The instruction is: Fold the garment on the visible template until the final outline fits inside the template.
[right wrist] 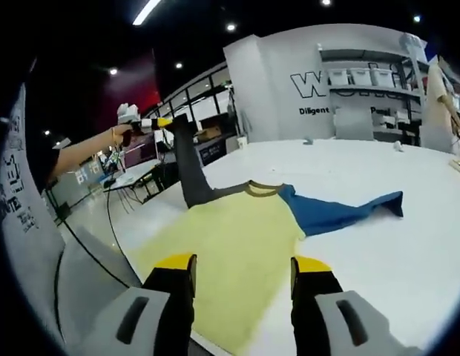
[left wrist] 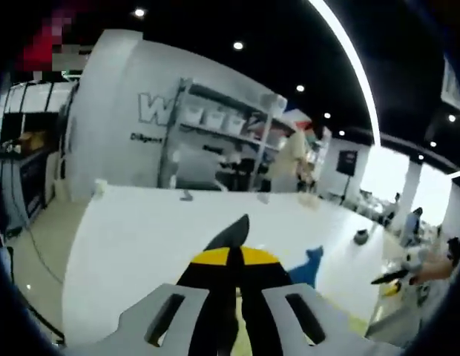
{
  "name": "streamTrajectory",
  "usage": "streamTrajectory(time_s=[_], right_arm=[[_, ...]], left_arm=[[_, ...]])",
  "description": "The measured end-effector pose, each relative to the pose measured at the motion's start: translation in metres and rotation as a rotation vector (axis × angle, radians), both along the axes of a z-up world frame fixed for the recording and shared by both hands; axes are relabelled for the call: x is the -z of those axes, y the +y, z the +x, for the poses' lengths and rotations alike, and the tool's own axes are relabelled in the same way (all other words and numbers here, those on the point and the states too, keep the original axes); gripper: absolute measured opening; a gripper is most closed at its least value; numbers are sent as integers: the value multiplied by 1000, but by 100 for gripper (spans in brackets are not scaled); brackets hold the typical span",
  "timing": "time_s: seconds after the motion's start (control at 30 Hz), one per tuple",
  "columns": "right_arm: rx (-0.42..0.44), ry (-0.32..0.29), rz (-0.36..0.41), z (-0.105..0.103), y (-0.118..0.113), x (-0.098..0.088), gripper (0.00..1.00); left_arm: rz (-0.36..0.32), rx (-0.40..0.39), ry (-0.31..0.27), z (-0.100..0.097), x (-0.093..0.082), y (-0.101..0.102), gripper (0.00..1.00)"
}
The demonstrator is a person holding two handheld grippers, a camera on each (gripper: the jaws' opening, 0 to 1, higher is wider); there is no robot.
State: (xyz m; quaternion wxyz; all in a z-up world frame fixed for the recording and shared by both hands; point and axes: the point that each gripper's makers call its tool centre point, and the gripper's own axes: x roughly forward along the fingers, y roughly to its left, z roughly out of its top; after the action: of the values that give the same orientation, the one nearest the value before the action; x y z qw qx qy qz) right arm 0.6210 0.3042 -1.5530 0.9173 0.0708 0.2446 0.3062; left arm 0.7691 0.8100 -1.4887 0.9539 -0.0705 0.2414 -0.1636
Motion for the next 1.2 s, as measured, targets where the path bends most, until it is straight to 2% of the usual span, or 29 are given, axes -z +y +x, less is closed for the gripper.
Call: streamTrajectory(time_s=[0.07,0.13,0.17,0.23,0.3,0.33,0.43,0.5,0.53,0.57,0.67,0.73,0.77,0.83,0.87,0.93,0.97,1.03,1.07,1.1,1.2], right_arm=[[7,1,15,-1,-3,0,48],[13,9,15,-7,-7,3,48],[20,0,3,-9,-10,3,48],[6,-15,-52,-12,-16,4,48],[6,-19,-47,-14,-17,3,48],[4,-26,-42,-15,-18,2,48],[12,-28,-43,-18,-22,-1,48],[21,-32,-40,-23,-30,-3,47],[26,-37,-34,-24,-32,-6,47],[29,-39,-32,-24,-33,-7,47],[40,-41,-21,-27,-44,-9,47],[49,-35,-28,-29,-54,-9,47],[54,-30,-19,-30,-56,-10,47],[54,-26,-14,-29,-61,-9,47],[52,-21,-3,-28,-65,-7,47],[45,-15,6,-27,-67,-6,46],[45,-12,7,-25,-71,-3,46],[46,0,13,-23,-78,0,46],[72,3,22,-23,-91,0,46],[96,12,44,-23,-100,0,46],[113,29,60,-24,-110,5,46]], left_arm=[[-18,19,-25,12,-8,-10,0],[-53,67,-102,22,-34,-39,0],[-76,91,-120,32,-50,-57,0],[-100,118,-157,41,-67,-77,0],[-119,143,-181,43,-80,-96,0],[-135,173,-202,47,-92,-116,0],[-145,207,-216,53,-101,-139,0],[-151,257,-216,53,-104,-168,0],[-176,284,-217,50,-105,-195,0],[-183,291,-215,50,-103,-197,0],[-199,313,-202,49,-97,-216,0],[-253,370,-192,43,-87,-265,0],[-260,392,-180,41,-82,-283,0],[-237,433,-142,37,-63,-310,0],[-221,449,-107,35,-44,-325,0],[-218,459,-65,32,-26,-338,0],[-218,454,-7,30,1,-348,0],[-222,441,52,31,31,-359,0],[-202,423,54,32,43,-363,0],[-234,389,69,35,54,-370,0],[-245,389,87,31,61,-382,0]])
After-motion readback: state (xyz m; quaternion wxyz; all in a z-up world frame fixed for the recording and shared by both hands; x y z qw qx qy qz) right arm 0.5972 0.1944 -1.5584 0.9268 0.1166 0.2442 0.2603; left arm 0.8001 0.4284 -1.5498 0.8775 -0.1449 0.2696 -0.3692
